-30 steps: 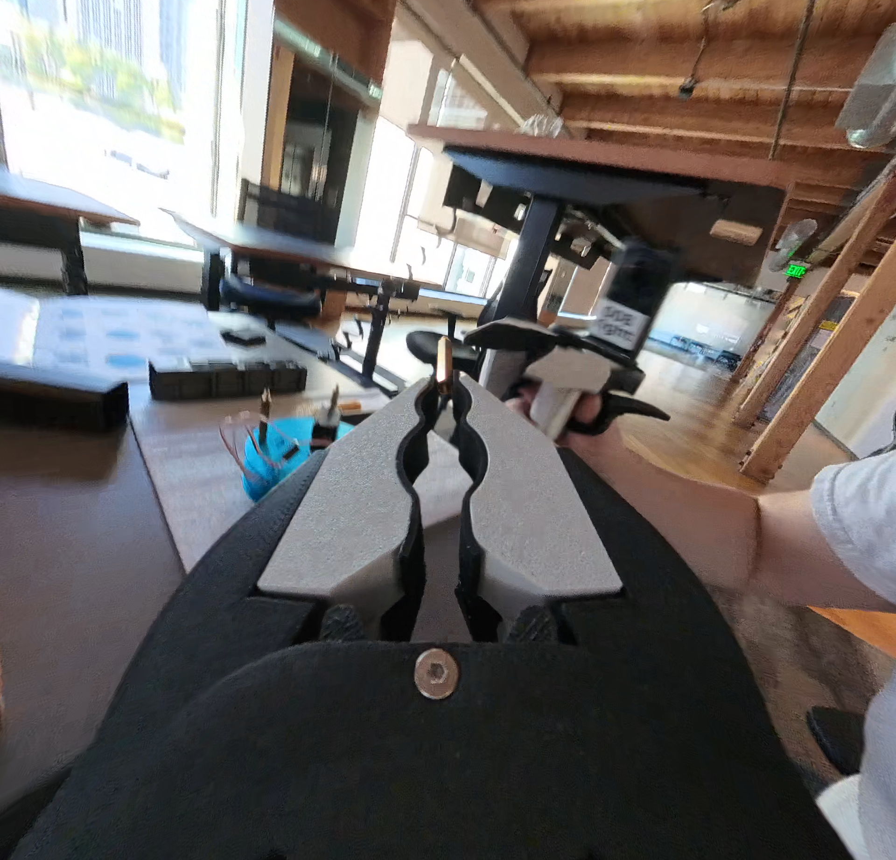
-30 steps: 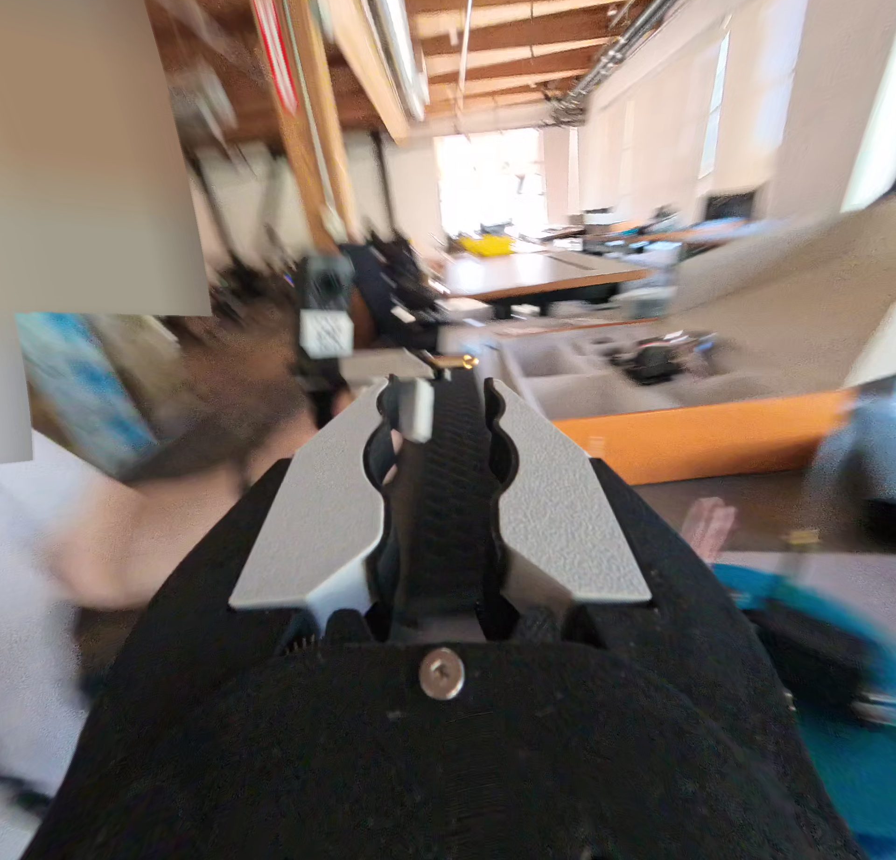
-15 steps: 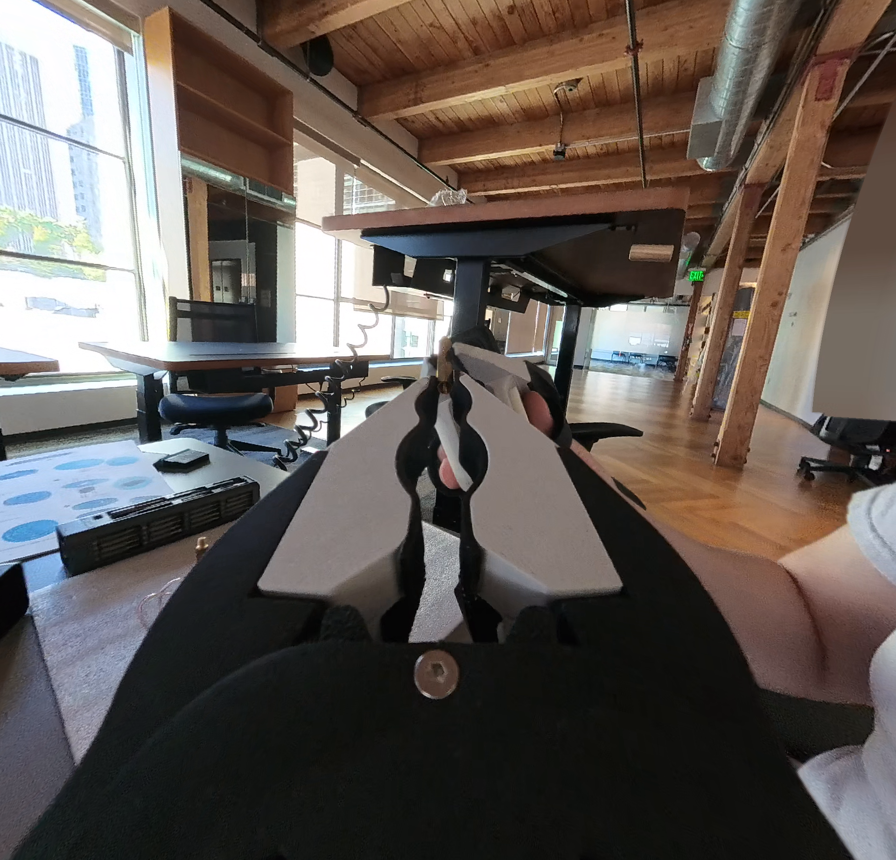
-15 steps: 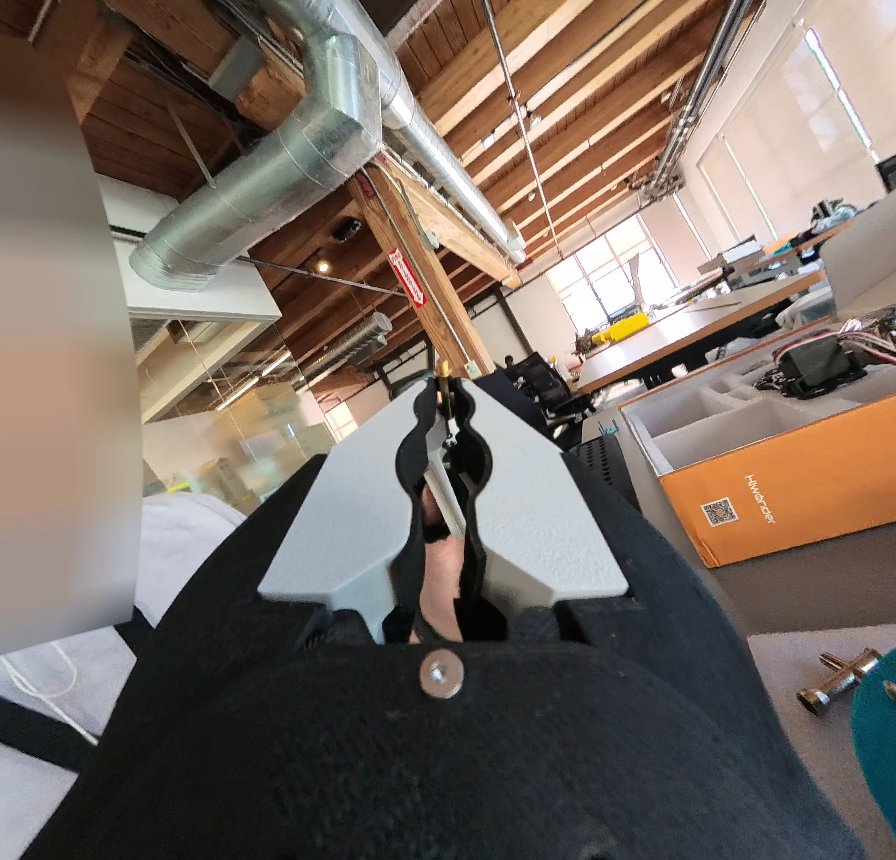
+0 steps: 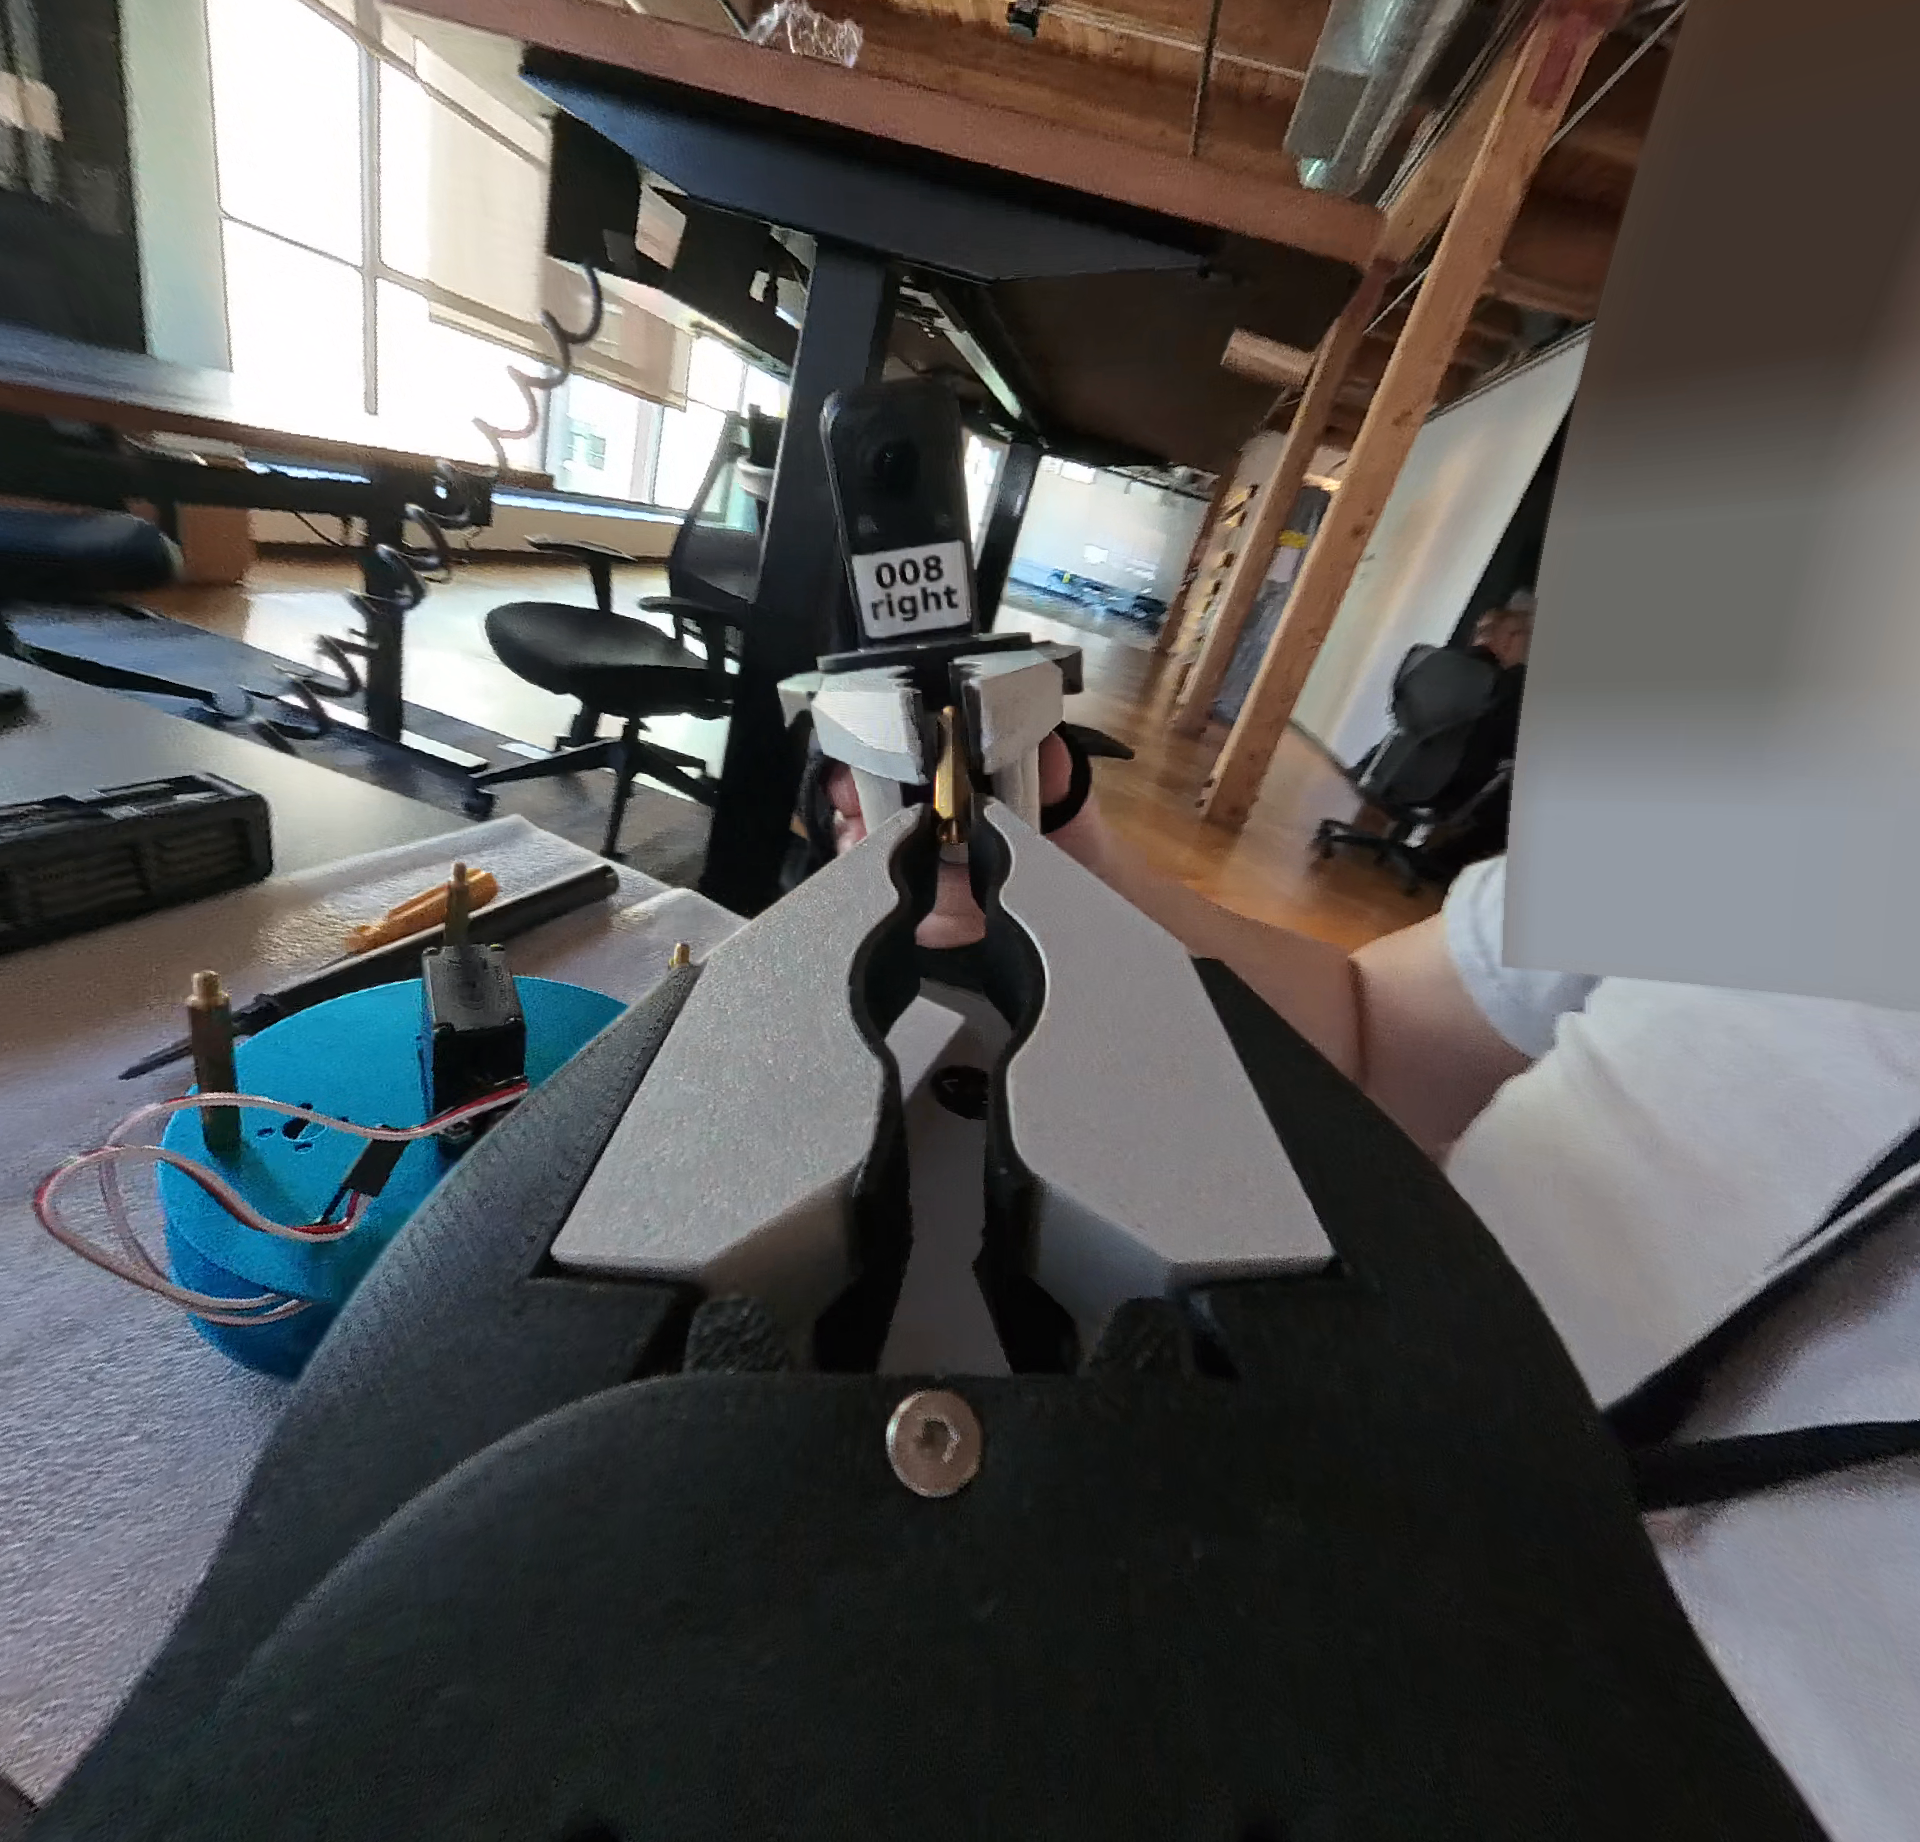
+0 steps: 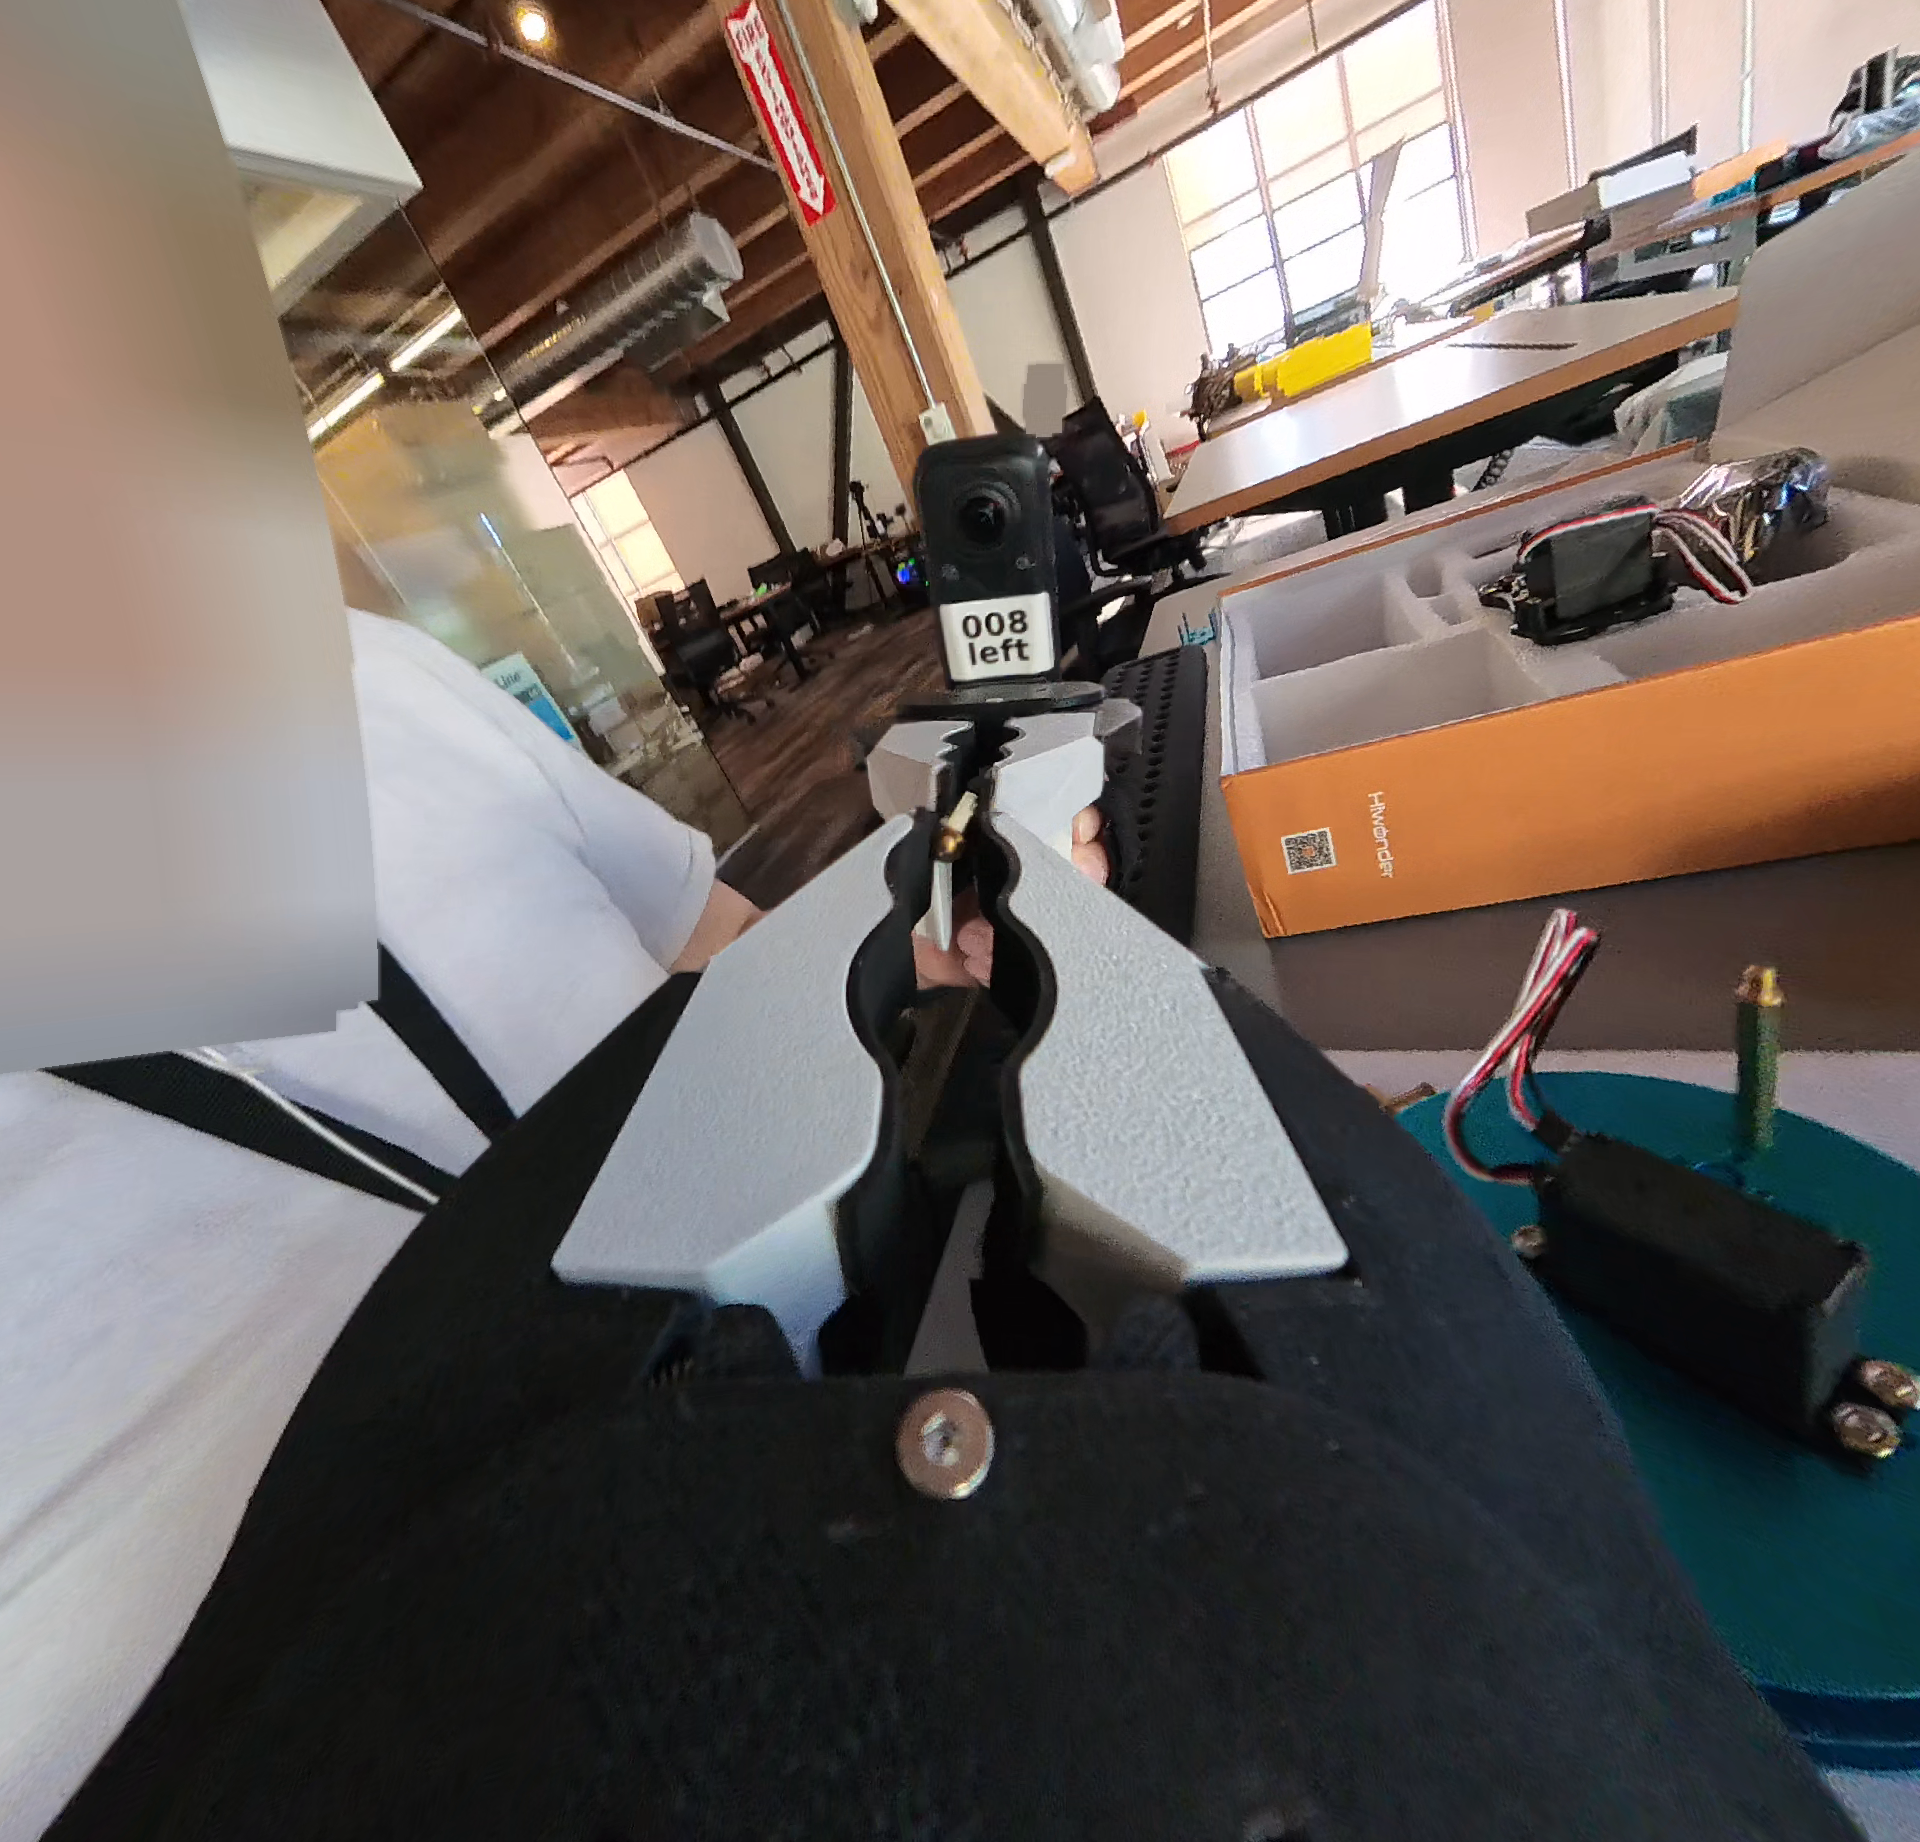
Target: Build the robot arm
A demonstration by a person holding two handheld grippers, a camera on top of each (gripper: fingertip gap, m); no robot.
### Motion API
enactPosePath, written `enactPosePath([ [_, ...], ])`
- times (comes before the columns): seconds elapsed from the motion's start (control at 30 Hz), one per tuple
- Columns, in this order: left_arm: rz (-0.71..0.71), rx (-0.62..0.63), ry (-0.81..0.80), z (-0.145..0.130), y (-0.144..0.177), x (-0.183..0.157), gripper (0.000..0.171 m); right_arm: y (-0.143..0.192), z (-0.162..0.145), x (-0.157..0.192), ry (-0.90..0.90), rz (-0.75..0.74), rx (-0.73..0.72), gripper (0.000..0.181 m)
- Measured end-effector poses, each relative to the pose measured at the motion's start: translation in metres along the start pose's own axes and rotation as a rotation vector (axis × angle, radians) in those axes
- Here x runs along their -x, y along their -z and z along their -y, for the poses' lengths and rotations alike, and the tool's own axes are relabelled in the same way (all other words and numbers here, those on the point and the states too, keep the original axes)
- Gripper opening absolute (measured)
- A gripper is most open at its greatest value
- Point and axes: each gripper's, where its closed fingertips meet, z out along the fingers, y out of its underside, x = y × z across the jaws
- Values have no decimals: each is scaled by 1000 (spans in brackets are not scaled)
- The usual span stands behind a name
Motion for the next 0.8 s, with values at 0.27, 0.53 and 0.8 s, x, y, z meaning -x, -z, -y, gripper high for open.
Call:
enactPosePath([
  [0.27,-51,28,-43,18,11,4,3,-16,13,-2,134,-99,88,4],
  [0.53,117,126,-185,-1,48,18,21,8,-15,-29,311,-361,685,4],
  [0.8,300,308,-333,-54,52,39,21,-2,-63,-82,366,-330,1230,5],
])
